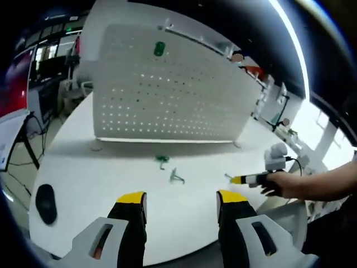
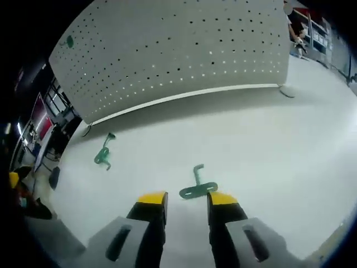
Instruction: Insert the hook assembly into the mounting plate slot until the hook locks in place.
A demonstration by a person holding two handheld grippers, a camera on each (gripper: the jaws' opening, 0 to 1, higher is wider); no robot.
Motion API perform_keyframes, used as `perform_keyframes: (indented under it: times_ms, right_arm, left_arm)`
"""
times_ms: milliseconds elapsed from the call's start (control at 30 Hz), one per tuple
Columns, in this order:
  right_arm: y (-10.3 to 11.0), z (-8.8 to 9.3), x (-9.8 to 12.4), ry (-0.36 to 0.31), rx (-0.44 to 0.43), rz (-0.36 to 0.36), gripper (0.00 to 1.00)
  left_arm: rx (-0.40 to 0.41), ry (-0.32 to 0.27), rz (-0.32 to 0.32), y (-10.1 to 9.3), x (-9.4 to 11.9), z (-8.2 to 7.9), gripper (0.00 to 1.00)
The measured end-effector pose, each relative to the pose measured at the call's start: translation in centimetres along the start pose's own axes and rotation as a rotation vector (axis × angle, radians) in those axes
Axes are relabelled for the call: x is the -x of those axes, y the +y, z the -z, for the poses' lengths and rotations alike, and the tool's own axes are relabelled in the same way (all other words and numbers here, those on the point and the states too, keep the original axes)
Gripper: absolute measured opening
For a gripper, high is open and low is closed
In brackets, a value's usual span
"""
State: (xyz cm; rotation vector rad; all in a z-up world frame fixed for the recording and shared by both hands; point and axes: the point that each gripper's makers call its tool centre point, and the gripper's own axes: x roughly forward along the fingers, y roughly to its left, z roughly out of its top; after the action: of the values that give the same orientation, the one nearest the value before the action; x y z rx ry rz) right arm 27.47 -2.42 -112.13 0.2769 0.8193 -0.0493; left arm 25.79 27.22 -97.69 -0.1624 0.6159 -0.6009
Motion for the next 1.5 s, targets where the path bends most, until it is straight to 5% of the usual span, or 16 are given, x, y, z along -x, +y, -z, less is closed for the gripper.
perform_keyframes:
  times_ms: [267,600,1000,1267,1500]
  right_arm:
    - [-0.2,-0.7,-2.0,0.007,0.131,0.076,0.25]
    - [-1.4,-1.6,-2.6,-0.006,0.229,0.139,0.1]
    - [-1.8,-2.4,-2.1,-0.051,0.246,0.142,0.0]
    - [0.1,-6.0,-0.8,-0.149,0.205,0.099,0.0]
    - [5.6,-10.7,1.8,-0.304,0.177,-0.056,0.0]
  left_arm:
    - [0.019,-0.003,-0.01,1.3,0.6,0.1,0.5]
    - [0.055,-0.041,-0.034,2.1,0.4,-0.6,0.5]
    - [0.057,-0.02,0.003,0.8,-0.4,-0.5,0.52]
    - [0.059,-0.029,0.025,0.0,-1.1,-1.8,0.56]
    - [0.071,-0.056,0.094,-1.8,-1.7,-4.5,0.64]
